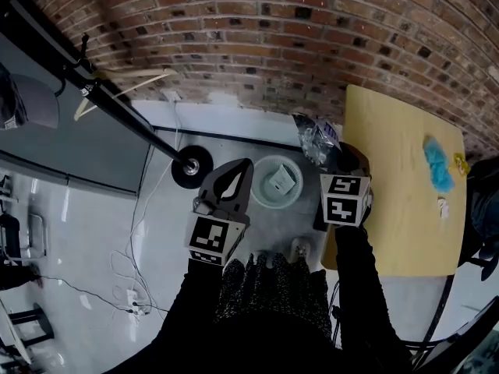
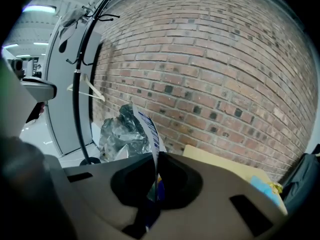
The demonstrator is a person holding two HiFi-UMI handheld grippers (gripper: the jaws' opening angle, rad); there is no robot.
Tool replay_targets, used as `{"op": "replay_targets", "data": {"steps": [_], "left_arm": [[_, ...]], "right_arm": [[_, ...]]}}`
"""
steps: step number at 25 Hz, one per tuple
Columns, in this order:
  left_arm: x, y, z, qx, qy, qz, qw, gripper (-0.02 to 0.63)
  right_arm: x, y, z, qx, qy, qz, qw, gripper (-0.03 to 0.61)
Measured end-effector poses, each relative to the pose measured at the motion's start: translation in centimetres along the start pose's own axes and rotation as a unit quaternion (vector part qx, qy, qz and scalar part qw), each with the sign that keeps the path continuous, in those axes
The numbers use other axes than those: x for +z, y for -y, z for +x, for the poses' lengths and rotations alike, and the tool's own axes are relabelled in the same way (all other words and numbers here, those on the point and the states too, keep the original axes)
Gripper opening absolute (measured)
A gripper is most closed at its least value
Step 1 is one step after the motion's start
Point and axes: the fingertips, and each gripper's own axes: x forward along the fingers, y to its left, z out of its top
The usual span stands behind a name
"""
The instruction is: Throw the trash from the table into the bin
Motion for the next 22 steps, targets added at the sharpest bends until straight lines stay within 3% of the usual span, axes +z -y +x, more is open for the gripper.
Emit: {"op": "replay_targets", "data": {"steps": [11, 22], "left_arm": [[-1.4, -4.1, -3.9, 0.004, 0.009, -0.012, 0.9999, 0.006], [-5.8, -4.5, -3.5, -0.008, -0.017, -0.016, 0.9997, 0.006]], "right_arm": [[-0.6, -8.0, -0.2, 0.024, -0.014, 0.017, 0.999, 0.011], [-5.3, -12.7, 2.7, 0.041, -0.025, 0.062, 0.997, 0.011]]}}
